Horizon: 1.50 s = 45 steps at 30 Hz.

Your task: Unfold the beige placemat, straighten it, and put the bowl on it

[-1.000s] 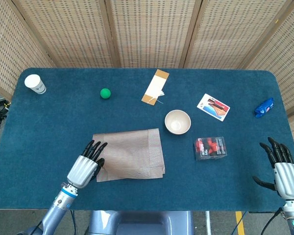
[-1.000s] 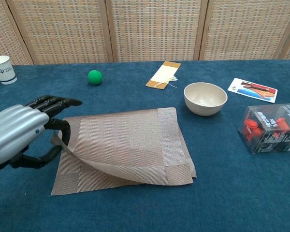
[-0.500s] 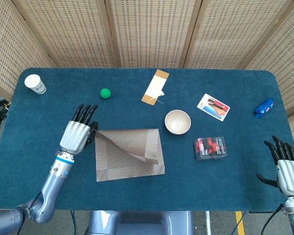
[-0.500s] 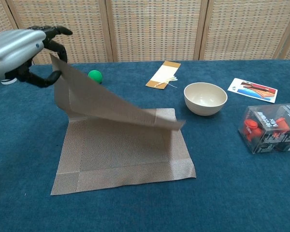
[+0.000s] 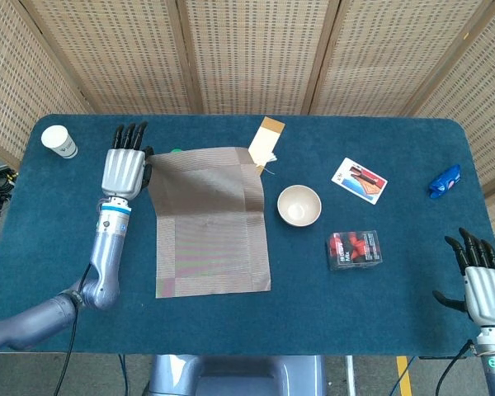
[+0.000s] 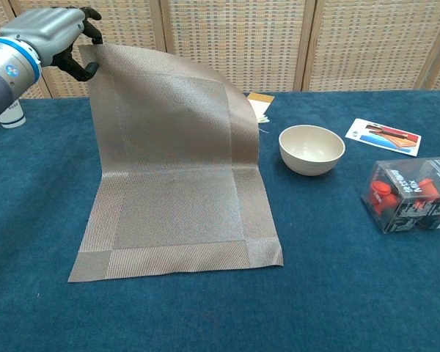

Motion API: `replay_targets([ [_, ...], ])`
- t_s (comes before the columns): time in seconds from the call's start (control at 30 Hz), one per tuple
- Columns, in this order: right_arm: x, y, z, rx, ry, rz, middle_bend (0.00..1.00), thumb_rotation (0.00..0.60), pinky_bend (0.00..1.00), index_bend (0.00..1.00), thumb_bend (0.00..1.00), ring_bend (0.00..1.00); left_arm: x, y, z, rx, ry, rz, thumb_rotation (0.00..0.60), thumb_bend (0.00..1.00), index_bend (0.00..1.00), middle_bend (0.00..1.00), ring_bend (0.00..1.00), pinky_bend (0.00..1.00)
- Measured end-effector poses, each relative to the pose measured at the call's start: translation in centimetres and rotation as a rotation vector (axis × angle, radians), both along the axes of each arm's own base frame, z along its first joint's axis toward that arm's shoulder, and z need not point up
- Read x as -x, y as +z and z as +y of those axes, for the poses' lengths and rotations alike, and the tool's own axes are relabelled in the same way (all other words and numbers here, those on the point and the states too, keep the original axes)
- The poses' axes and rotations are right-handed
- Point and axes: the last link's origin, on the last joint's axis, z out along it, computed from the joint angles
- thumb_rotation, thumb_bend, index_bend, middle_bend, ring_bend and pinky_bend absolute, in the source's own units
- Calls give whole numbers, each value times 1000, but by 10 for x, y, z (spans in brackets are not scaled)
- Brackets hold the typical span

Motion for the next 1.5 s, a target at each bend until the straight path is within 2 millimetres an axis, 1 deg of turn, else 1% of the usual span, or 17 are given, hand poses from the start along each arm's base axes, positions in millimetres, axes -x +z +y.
replay_targets([
  [0.03,0,0,0,0,-2,1,0,600,0,158,42,0,1,-1,3,-4,9,13,600,477,551,0,0,0],
  [0.1,1,0,0,0,-5,2,0,600,0,158,43,0,3,-5,9,-4,30,44,600,329,312,0,0,0],
  [0.17,2,0,0,0,-8,4,0,600,0,158,42,0,5,-9,11,6,46,74,600,229,147,0,0,0],
  [0.2,2,0,0,1,-9,4,0,600,0,158,42,0,6,-10,12,11,53,86,600,200,82,0,0,0],
  [0.27,2,0,0,1,-10,4,0,600,0,158,42,0,9,-12,12,21,68,105,600,178,17,0,0,0],
  [0.3,3,0,0,1,-10,4,0,600,0,158,42,0,10,-12,12,22,72,108,600,175,3,0,0,0],
  [0.43,2,1,1,-1,-10,3,0,600,0,158,42,0,12,-8,10,11,67,102,600,173,0,0,0,0],
  [0.6,1,0,2,-8,-5,0,0,600,0,158,42,0,13,3,3,-10,46,80,600,173,0,0,0,0],
  [0.73,0,0,4,-17,-1,-2,0,600,0,158,42,0,16,11,-8,-13,24,56,600,173,0,0,0,0],
  [0.83,-1,0,5,-22,3,-3,0,600,0,158,42,0,19,17,-21,0,4,31,600,173,0,0,0,0],
  [0.93,-1,0,5,-27,6,-7,0,600,0,158,42,0,25,23,-41,26,-22,9,600,173,0,0,0,0],
  [1.03,-2,-1,6,-34,10,-8,0,600,0,157,42,0,37,28,-70,49,-41,-13,600,173,0,0,0,0],
  [1.07,-2,-1,6,-38,12,-10,0,600,0,157,42,0,43,30,-83,55,-45,-19,600,173,0,0,0,0],
  [1.37,-7,-4,10,-62,45,-27,0,600,0,157,42,0,90,46,-180,65,-20,-63,600,173,0,0,0,0],
  [1.5,-8,-5,11,-69,56,-32,0,600,0,157,41,0,108,54,-216,46,-4,-90,600,173,0,0,0,0],
])
